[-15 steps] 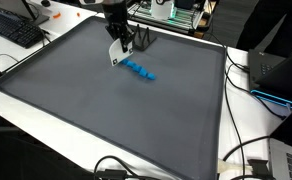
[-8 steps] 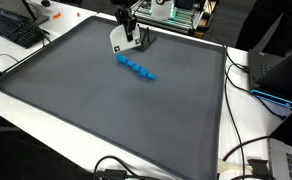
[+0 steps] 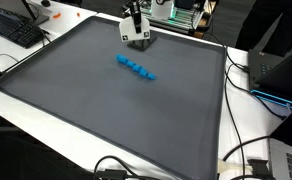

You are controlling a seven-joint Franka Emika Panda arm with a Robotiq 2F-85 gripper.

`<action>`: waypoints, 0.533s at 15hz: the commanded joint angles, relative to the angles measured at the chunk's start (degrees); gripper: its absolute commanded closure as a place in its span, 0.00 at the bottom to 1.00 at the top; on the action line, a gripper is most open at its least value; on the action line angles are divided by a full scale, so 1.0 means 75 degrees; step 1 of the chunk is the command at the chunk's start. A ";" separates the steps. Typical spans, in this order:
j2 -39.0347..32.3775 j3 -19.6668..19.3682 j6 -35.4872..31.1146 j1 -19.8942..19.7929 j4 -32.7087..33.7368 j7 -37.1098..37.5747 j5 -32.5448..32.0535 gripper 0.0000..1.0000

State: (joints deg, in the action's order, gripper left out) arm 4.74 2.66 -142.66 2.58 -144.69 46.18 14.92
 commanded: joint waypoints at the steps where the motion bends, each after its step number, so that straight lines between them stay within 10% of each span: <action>1: 0.0522 0.0117 -0.0239 -0.0018 -0.0767 0.0853 0.0356 0.99; 8: 0.0585 0.0112 -0.0981 -0.0016 -0.1491 0.1849 0.1098 0.99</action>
State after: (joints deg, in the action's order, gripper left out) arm 7.69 3.12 -146.57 2.55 -152.59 57.27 19.75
